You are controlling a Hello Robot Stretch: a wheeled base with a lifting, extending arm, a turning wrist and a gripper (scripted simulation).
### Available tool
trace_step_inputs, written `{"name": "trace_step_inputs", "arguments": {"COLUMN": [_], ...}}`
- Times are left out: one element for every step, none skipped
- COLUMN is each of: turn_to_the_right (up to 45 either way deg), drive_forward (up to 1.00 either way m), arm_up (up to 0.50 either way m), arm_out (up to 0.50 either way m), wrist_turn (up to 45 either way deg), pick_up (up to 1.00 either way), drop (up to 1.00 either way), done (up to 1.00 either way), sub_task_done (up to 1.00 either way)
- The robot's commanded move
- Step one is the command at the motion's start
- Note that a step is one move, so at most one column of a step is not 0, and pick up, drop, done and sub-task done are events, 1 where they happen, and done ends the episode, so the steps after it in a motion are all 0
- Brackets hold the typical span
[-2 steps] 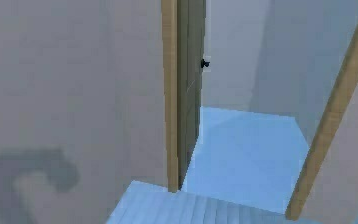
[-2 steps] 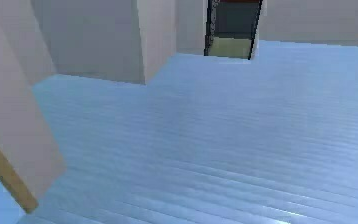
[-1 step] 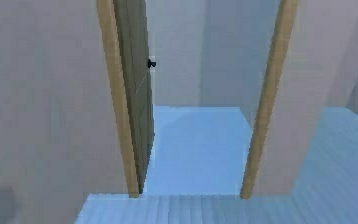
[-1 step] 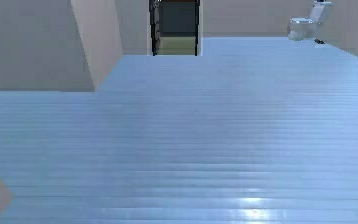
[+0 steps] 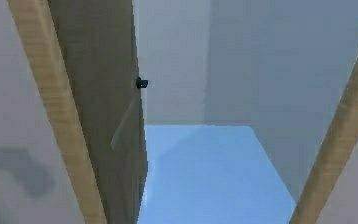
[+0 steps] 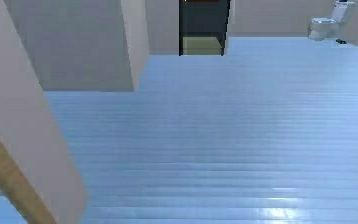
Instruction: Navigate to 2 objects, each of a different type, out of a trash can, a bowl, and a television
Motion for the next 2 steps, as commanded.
{"name": "trace_step_inputs", "arguments": {"turn_to_the_right": [0.0,3.0], "drive_forward": [1.00,0.00], "arm_up": [0.00,0.00], "arm_out": [0.00,0.00], "wrist_turn": [0.0,0.0], "pick_up": [0.00,0.00], "drop": [0.00,0.00], "done": [0.00,0.00], "sub_task_done": [0.00,0.00]}}
